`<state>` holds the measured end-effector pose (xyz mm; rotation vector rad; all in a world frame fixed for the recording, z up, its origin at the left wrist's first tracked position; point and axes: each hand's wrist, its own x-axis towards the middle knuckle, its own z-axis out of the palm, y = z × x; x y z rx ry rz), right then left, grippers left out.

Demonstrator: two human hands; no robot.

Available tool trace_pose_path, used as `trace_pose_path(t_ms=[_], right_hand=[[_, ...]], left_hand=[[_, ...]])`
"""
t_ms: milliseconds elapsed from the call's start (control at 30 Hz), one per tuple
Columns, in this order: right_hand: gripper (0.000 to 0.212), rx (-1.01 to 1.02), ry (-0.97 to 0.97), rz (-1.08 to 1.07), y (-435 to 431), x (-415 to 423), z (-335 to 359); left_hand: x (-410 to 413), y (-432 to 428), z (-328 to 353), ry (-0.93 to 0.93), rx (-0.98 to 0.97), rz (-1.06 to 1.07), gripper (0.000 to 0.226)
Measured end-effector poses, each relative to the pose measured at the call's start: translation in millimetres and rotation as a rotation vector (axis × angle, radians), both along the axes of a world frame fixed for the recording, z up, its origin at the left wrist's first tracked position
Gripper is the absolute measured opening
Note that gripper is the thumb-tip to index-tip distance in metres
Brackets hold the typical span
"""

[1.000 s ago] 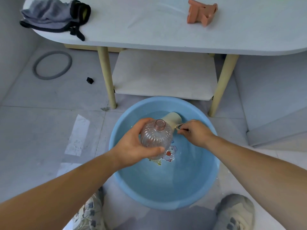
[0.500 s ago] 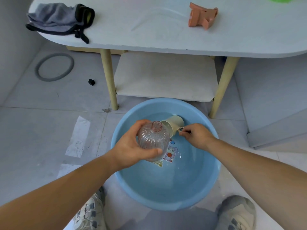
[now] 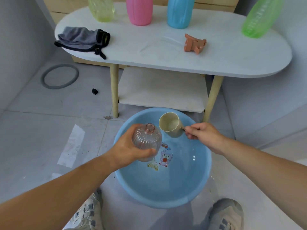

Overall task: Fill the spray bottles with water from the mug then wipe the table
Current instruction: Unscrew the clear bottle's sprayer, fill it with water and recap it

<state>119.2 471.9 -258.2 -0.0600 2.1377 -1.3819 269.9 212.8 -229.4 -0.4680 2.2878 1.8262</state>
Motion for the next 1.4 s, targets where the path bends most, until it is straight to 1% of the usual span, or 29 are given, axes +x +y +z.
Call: trace_pose_path(t_ms=[133,233,300,433,600,633,700,867,1067,1333,1400], right_hand=[[0.021,-0.035,0.075,0.031,-1.1,6.9,52.2],[0.022,-0.045,0.152,0.056,-2.6,12.6,89.6],[0.026,-0.054,0.228,0.081,-4.1,18.3,117.2],[0.031,-0.133,0.354,0.088,-6.5,32.9,165.4],[0.023,-0.168,0.456,0.12,-9.3,55.3,209.1],[0.025,-0.169,0.479,0.126,-9.8,59.1,215.9],[0.03,-0.162,0.529,0.14,-9.8,64.3,225.3],[0.029,-0.104,0.638,0.134,-9.9,73.0,233.7],[0.03,-0.033,0.691,0.14,-8.9,78.4,231.7],[0.026,-0.018,0.712,0.138,-8.4,78.7,233.4],[0.023,-0.012,0.721,0.141,-8.2,78.9,234.5]], left_hand=[[3.2,-4.9,15.1,0.005,0.018,0.024,0.084],[2.4,-5.2,30.8,0.011,0.012,0.025,0.083],[2.1,-6.7,45.0,0.014,0.011,0.013,0.081],[4.6,-11.6,73.6,0.03,0.017,-0.022,0.076],[8.2,-18.5,97.4,0.038,0.008,-0.048,0.088],[10.2,-20.0,102.7,0.038,0.004,-0.054,0.09],[13.3,-21.4,111.2,0.038,-0.021,-0.072,0.09],[21.9,-18.5,119.0,0.052,-0.037,-0.092,0.077],[21.2,-6.1,121.4,0.074,-0.001,-0.088,0.071],[14.6,-1.0,121.1,0.073,0.05,-0.078,0.074],[14.9,0.8,121.0,0.071,0.062,-0.08,0.071]])
